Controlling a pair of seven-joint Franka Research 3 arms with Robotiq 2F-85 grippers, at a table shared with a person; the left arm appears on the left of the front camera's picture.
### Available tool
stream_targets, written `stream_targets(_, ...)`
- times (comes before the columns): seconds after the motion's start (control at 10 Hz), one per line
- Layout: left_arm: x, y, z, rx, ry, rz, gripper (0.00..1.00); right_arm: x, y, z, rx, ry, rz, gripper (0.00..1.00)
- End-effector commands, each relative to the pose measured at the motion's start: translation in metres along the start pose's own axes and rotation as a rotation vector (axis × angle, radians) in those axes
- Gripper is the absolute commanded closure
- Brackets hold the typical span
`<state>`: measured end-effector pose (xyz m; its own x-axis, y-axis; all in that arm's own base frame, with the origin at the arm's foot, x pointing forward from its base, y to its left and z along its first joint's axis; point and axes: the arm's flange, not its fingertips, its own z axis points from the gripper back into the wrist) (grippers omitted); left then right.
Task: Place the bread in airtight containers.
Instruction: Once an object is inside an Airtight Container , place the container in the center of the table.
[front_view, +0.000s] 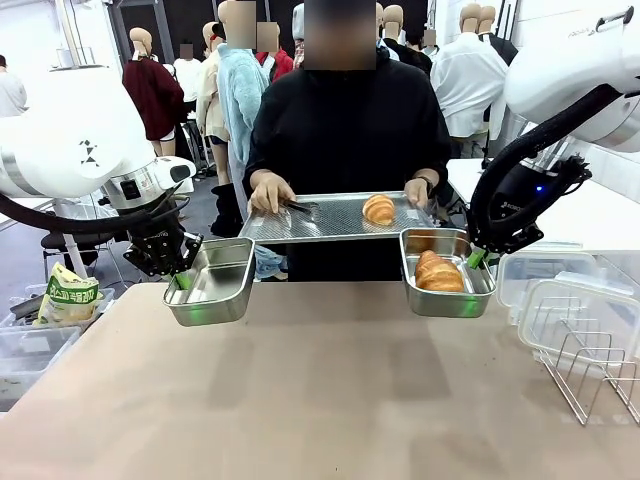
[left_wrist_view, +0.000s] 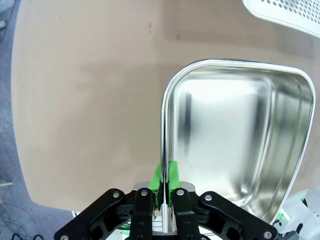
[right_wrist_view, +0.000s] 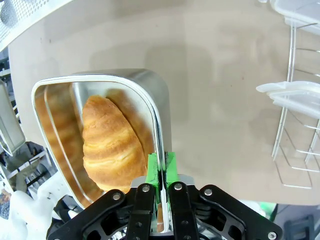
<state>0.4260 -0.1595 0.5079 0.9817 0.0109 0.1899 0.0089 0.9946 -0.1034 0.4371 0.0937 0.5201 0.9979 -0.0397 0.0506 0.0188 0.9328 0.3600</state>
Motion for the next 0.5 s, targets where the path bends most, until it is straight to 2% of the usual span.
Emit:
stream_targets(0.0, 0.0, 0.001, 0.002, 0.002, -0.005, 0.0, 1.0, 0.0, 0.0, 0.0, 0.0, 0.0, 0.0, 1.0)
stream_targets(0.1, 0.0, 0.001, 0.002, 0.002, -0.005, 0.0, 1.0, 0.006, -0.002, -0.025, -0.03, 0.092, 0.05, 1.0)
stream_targets(0.2, 0.0, 0.001, 0.002, 0.002, -0.005, 0.0, 1.0, 0.02, -0.015, -0.051, -0.057, 0.082, 0.065, 1.0)
stream_targets(0.4, 0.0, 0.001, 0.002, 0.002, -0.005, 0.0, 1.0, 0.04, -0.042, -0.093, -0.027, 0.108, 0.071, 1.0)
